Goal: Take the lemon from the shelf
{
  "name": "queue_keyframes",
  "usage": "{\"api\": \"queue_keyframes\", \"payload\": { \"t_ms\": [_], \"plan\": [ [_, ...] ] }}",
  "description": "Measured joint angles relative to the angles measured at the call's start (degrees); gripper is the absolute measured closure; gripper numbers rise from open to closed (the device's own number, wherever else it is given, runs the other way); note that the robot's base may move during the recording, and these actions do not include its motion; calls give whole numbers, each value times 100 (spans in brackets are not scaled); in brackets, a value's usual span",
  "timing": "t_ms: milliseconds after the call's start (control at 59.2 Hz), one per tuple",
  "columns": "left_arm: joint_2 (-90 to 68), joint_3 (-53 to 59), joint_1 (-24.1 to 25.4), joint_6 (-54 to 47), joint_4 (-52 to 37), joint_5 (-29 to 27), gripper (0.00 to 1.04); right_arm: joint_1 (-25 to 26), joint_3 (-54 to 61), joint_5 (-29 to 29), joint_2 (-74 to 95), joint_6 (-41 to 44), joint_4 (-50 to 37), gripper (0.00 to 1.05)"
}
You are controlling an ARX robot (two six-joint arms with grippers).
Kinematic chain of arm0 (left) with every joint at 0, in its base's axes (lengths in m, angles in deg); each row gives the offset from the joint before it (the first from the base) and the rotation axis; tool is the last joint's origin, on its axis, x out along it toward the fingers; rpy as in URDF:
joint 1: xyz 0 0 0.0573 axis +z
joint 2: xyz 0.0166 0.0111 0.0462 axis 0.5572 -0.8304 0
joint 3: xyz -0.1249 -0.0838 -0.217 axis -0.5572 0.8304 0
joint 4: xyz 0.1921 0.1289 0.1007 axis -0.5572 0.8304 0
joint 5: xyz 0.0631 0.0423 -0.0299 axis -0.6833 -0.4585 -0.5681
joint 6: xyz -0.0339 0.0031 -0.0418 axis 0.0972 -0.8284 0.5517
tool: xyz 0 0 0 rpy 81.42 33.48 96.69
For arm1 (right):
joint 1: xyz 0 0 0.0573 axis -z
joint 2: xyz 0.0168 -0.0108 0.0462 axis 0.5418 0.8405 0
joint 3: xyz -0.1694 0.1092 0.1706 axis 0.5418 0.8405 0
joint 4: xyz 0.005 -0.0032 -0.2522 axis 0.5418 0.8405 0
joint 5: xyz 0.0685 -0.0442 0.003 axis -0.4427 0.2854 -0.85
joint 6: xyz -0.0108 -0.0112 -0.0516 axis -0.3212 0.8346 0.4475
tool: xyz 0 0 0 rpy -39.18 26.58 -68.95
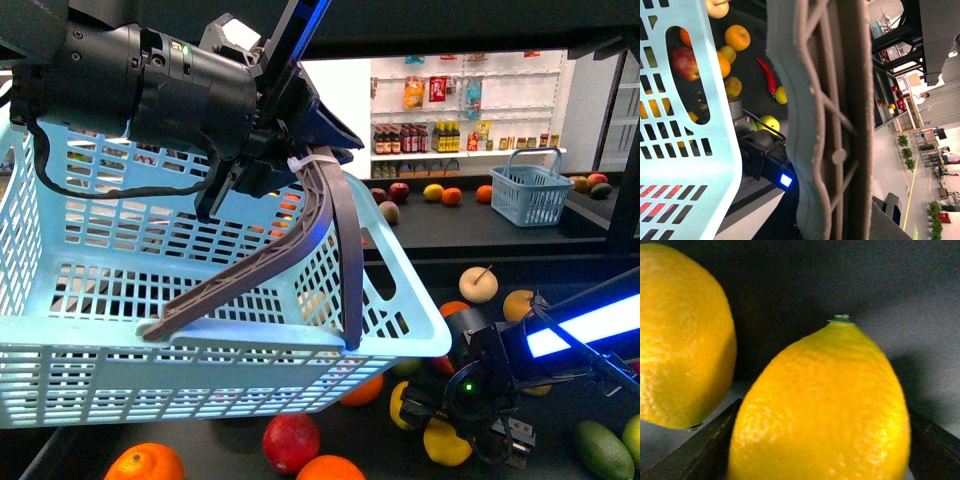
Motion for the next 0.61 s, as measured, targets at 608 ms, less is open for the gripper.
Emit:
{"api": "queue_keyframes", "payload": {
  "t_ms": [608],
  "plan": [
    [0, 0, 0, 0, 0, 0, 94, 992, 3860, -151, -3259, 1213, -1891, 34]
  ]
}}
